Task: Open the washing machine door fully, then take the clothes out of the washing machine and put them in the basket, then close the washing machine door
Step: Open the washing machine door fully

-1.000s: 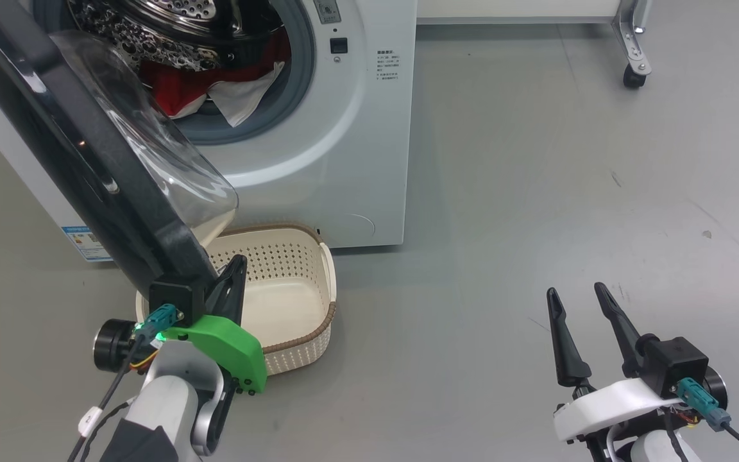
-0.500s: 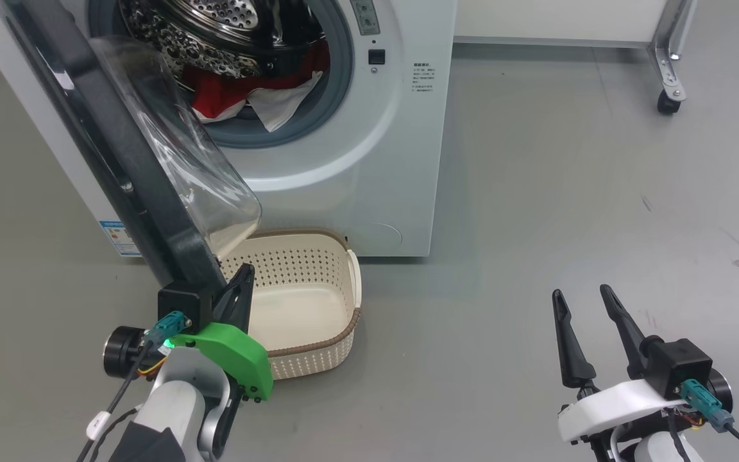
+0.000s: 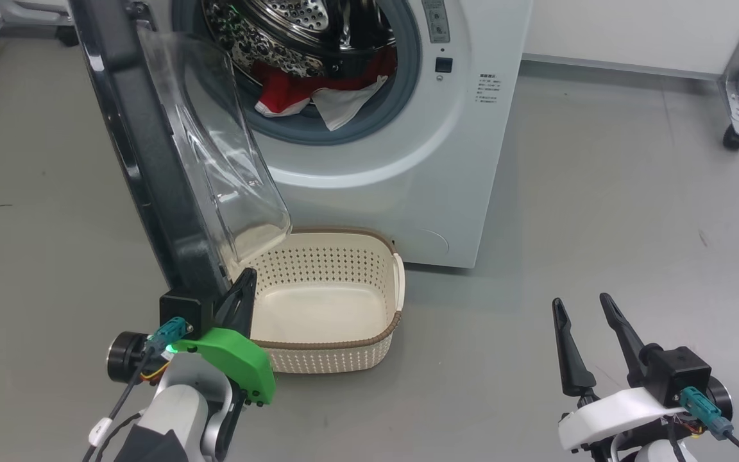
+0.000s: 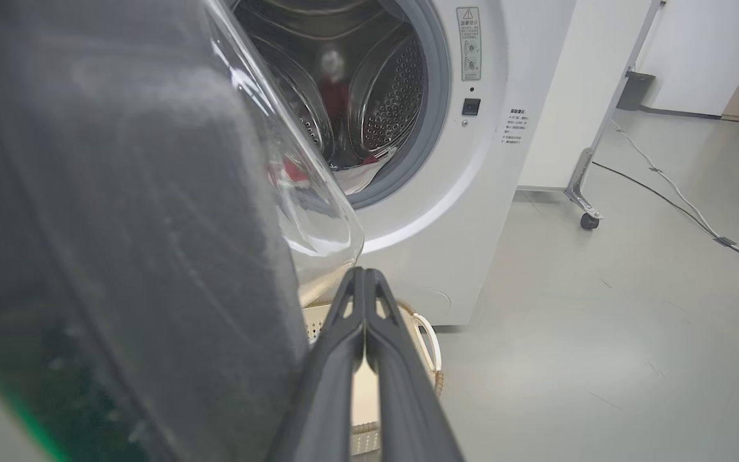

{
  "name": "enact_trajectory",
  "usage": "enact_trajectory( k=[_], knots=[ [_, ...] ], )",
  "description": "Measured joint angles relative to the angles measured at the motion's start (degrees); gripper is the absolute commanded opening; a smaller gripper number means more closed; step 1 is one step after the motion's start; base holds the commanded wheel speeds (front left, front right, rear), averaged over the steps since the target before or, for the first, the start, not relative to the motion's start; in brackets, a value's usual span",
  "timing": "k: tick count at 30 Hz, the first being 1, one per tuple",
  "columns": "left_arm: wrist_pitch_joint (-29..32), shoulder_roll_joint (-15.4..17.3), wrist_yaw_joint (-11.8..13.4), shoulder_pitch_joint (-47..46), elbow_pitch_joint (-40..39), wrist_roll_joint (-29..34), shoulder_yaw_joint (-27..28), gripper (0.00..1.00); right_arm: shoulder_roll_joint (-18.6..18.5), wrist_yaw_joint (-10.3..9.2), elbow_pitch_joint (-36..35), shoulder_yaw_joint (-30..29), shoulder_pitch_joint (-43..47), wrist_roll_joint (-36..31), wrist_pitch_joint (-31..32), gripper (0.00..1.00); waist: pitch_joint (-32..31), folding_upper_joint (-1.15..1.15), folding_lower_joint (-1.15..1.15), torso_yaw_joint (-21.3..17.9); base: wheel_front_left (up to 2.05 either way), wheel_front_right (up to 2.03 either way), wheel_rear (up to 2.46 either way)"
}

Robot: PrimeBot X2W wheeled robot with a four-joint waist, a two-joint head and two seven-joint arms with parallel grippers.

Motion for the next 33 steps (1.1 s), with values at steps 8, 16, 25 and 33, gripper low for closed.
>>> enact_trajectory(
  k=[8, 16, 25, 33],
  knots=[
    [-0.67, 0.01, 0.03, 0.01, 1.08, -1.04, 0.16, 0.0, 0.2, 0.08, 0.0, -0.16, 0.2, -0.18, 0.0, 1.0, -0.39, 0.0, 0.0, 4.14, 0.0, 0.0, 0.0],
    [-1.69, 0.2, 1.16, 0.07, 1.75, -1.79, 3.0, 0.0, 0.57, 0.18, -0.1, -0.05, 0.62, -0.59, 0.0, 1.0, 0.01, 0.0, 0.0, 7.47, 0.0, 0.0, 0.0],
    [-3.22, 1.19, 2.03, 0.07, 1.69, -3.33, 5.93, 0.0, 0.58, 0.57, -0.32, 0.11, 0.64, -1.22, 0.0, 1.0, 1.92, 0.0, 0.0, 9.14, 0.0, 0.0, 0.0],
    [-4.22, 2.8, 2.86, 0.08, 0.9, -4.95, 10.2, 0.0, 0.21, 1.07, -0.63, 0.6, 0.48, -2.09, 0.0, 1.0, 4.37, 0.0, 0.0, 9.81, 0.0, 0.0, 0.0]
  ],
)
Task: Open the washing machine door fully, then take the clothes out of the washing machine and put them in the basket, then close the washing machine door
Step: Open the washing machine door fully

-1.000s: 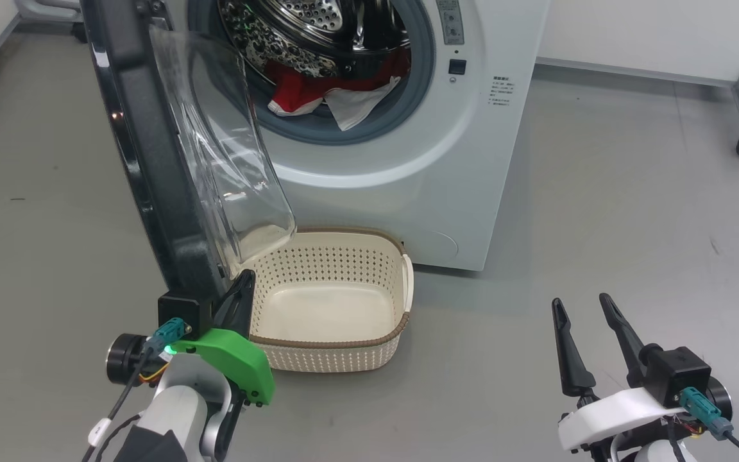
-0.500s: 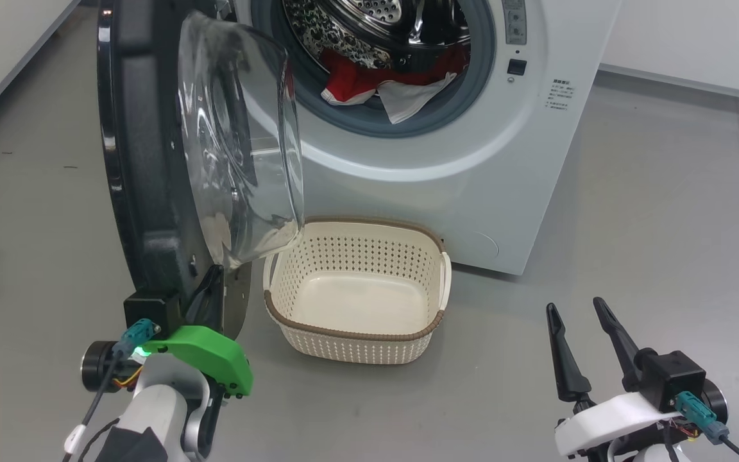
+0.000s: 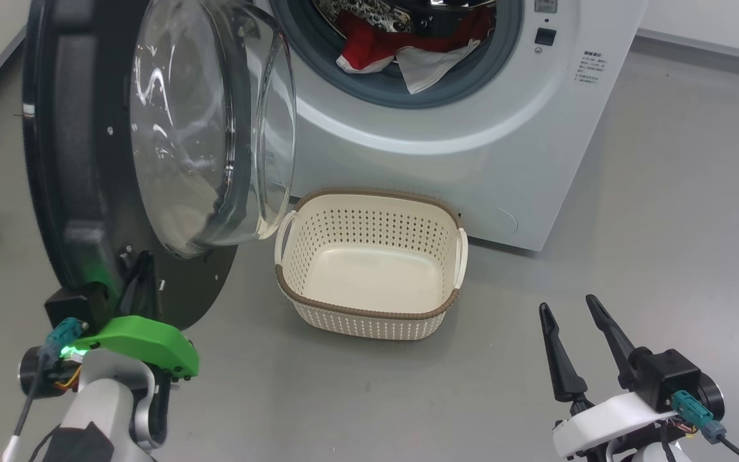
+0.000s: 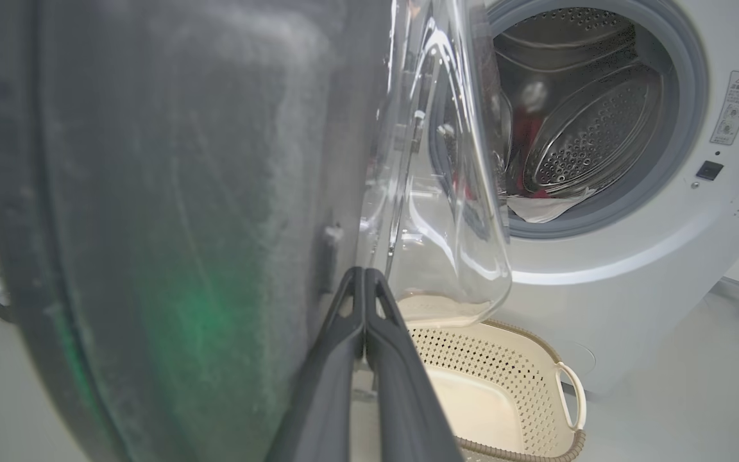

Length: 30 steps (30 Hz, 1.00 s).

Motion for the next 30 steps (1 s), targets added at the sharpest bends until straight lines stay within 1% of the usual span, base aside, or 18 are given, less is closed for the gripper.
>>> enact_trajectory(
  k=[4, 7, 15, 30],
  knots=[
    [-0.57, 1.59, 0.29, -0.02, -0.33, -0.64, 2.67, 0.0, -0.65, 0.03, -0.27, 0.4, -0.62, -0.51, 0.01, 1.0, 1.61, 0.0, 0.0, 0.04, 0.0, 0.0, 0.0],
    [-0.99, 2.66, 0.47, -0.06, -0.58, -1.11, 4.5, 0.0, -1.24, 0.48, -0.6, 0.36, -1.13, -0.62, 0.02, 1.0, 2.93, 0.0, 0.0, -0.07, 0.0, 0.0, 0.0],
    [-1.27, 5.8, 0.73, -0.24, -1.56, -2.37, 8.99, 0.0, -2.66, 0.6, -1.72, 0.36, -2.82, -1.3, 0.85, 1.0, 6.59, 0.0, 0.0, -0.71, 0.0, 0.0, 0.0],
    [-1.93, 9.67, 1.19, -4.72, -1.81, -5.7, 17.2, 0.0, -4.92, 1.03, -3.85, -0.4, -5.51, -1.96, 2.34, 1.0, 13.62, 0.0, 0.0, -1.81, 0.0, 0.0, 0.0]
  ],
)
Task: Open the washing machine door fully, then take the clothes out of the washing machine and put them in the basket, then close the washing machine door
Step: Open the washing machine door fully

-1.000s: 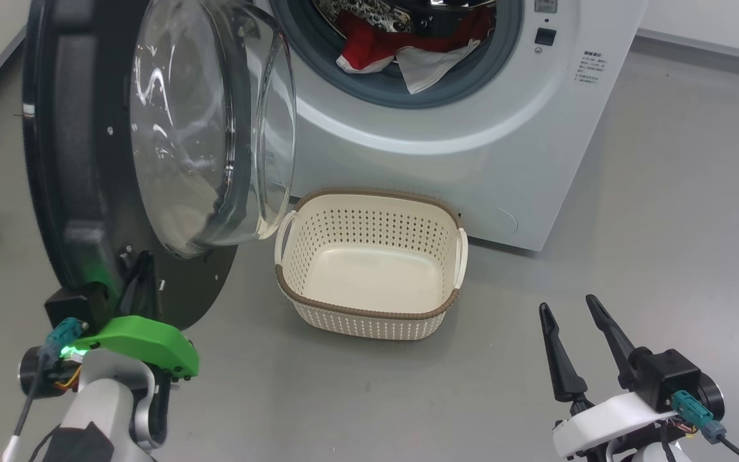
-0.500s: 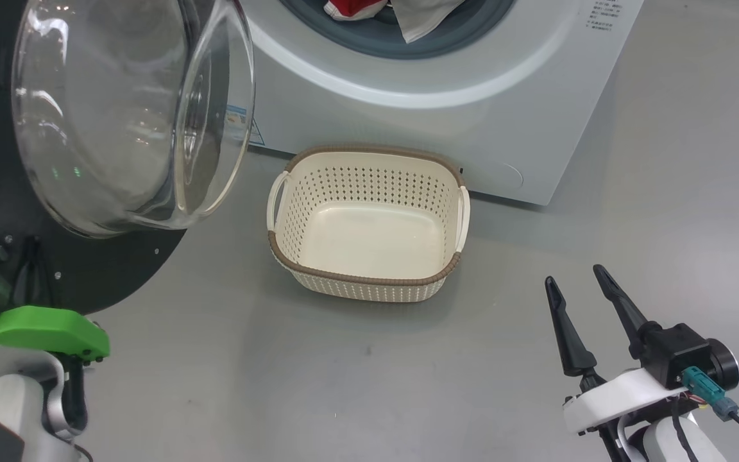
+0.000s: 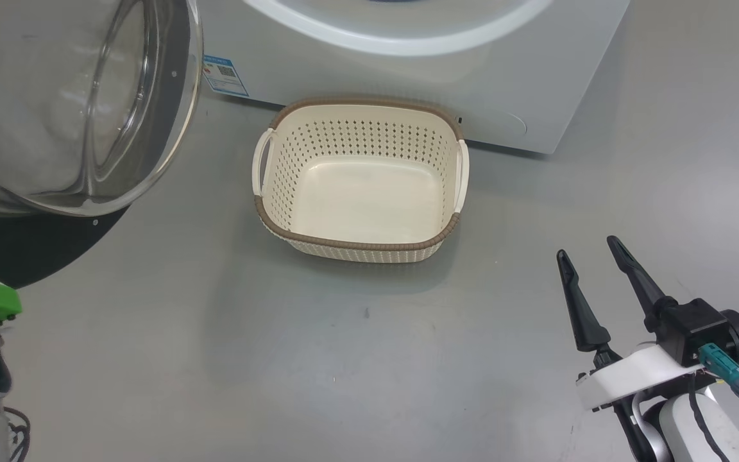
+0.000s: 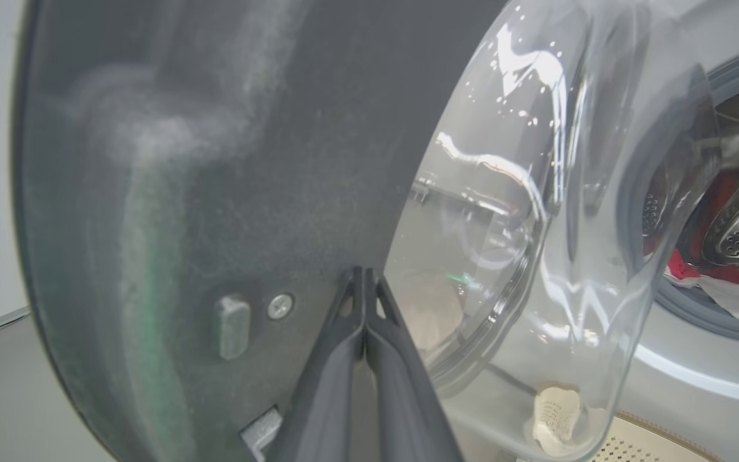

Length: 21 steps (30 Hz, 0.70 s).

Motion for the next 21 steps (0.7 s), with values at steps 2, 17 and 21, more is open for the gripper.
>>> enact_trajectory(
  k=[2, 17, 21],
  knots=[
    [-0.01, 0.48, 0.01, -0.51, 0.01, -0.46, 1.15, 0.0, -0.22, 0.11, -0.25, -0.07, -0.18, -0.03, 0.01, 1.0, 0.86, 0.0, 0.0, -0.09, 0.0, 0.0, 0.0],
    [-0.49, 2.61, 0.04, -3.49, 1.97, -0.94, 4.04, 0.0, -1.51, 0.19, -0.85, -1.01, -1.51, -0.07, 0.03, 1.0, 4.72, 0.0, 0.0, -0.05, 0.0, 0.0, 0.0],
    [-0.85, 2.57, 0.05, -3.62, 2.67, -0.93, 3.94, 0.0, -1.56, 0.48, -0.65, -1.02, -1.61, -0.07, 0.03, 1.0, 4.66, 0.0, 0.0, 0.04, 0.0, 0.0, 0.0]
  ],
)
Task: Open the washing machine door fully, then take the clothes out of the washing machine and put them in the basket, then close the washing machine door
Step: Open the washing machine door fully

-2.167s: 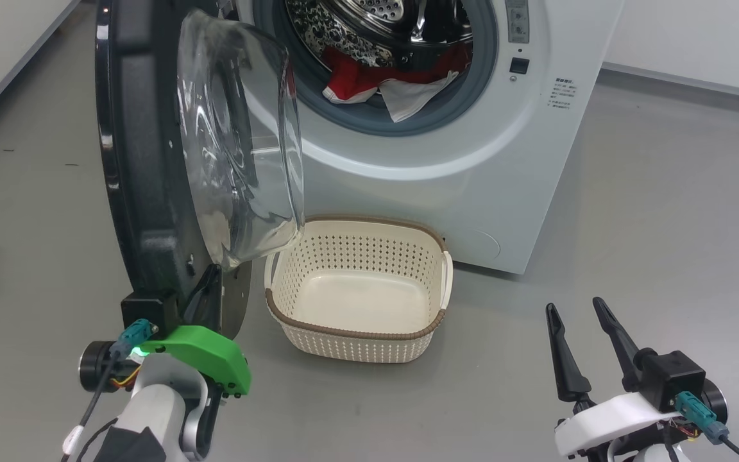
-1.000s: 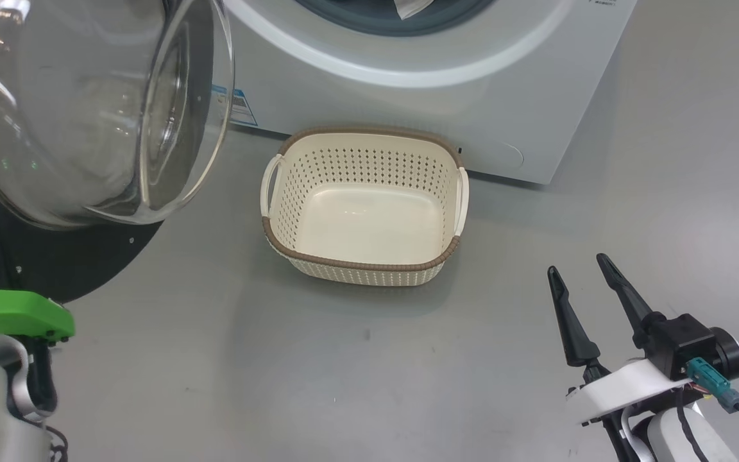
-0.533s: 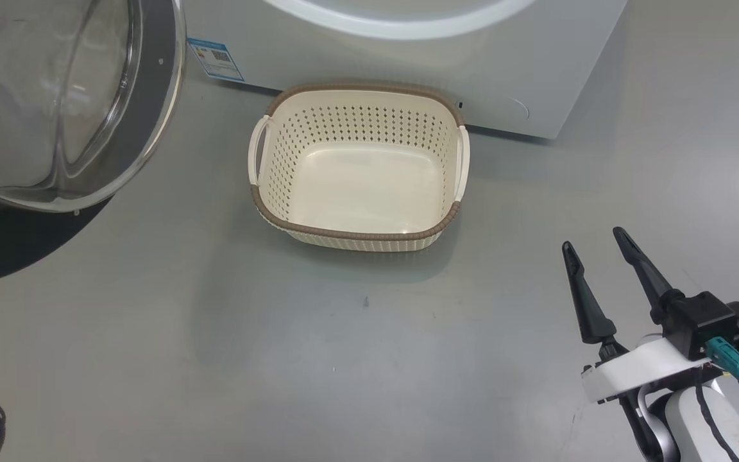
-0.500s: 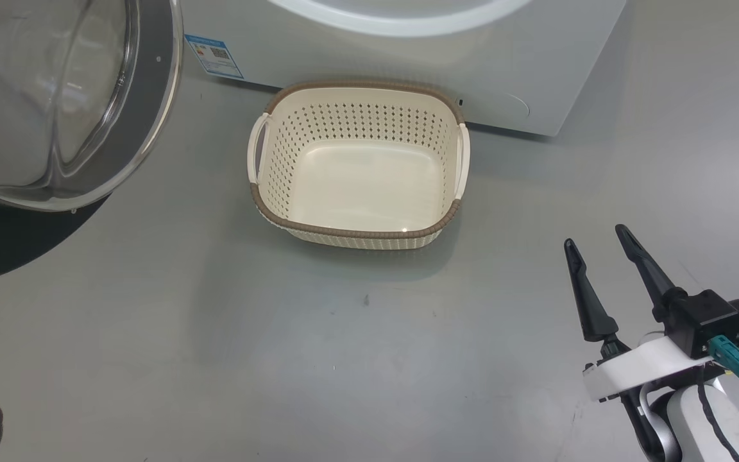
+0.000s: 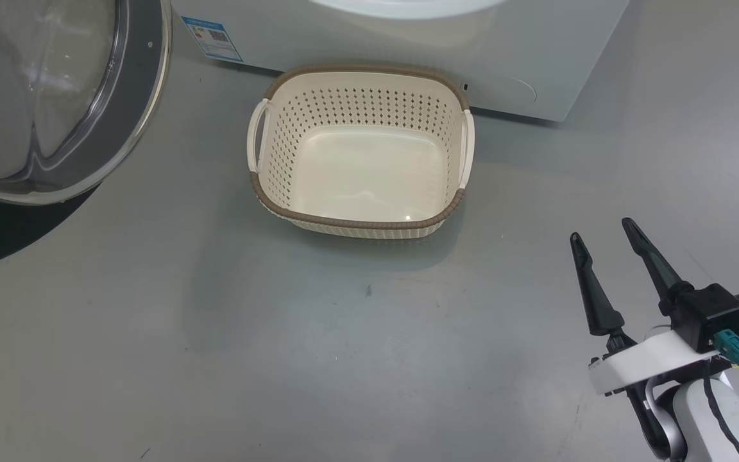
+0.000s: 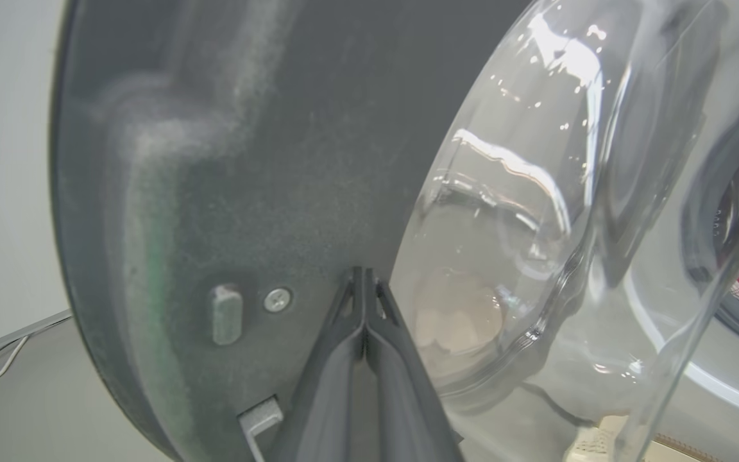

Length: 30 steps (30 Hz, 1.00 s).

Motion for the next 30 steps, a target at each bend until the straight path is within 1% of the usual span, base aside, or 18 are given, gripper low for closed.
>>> enact_trajectory(
  k=[7, 12, 22, 30],
  knots=[
    [-0.15, -0.24, 0.04, 0.0, 1.23, 0.52, -0.92, 0.0, 0.16, 0.04, 0.94, 0.0, -0.51, 0.01, -0.02, 1.0, -1.27, 0.0, 0.0, 0.09, 0.0, 0.0, 0.0],
    [-0.21, -0.23, 0.05, 0.02, 1.94, 1.37, -1.82, 0.0, 0.93, 0.27, 1.99, 0.15, -0.51, 0.04, -0.11, 1.0, -2.85, 0.0, 0.0, 0.05, 0.0, 0.0, 0.0],
    [-0.24, -1.08, -0.13, 1.04, 2.34, 4.79, -6.25, 0.0, 3.23, 0.29, 4.48, 0.38, -0.51, 0.7, -0.71, 1.0, -7.5, 0.0, 0.0, -0.5, 0.0, 0.0, 0.0],
    [-0.7, -2.63, -2.64, 4.54, 0.46, 8.04, -11.78, 0.0, 5.15, 0.18, 6.25, -0.03, -0.45, 1.59, -1.4, 1.0, -12.53, 0.0, 0.0, -2.22, 0.0, 0.0, 0.0]
  ],
)
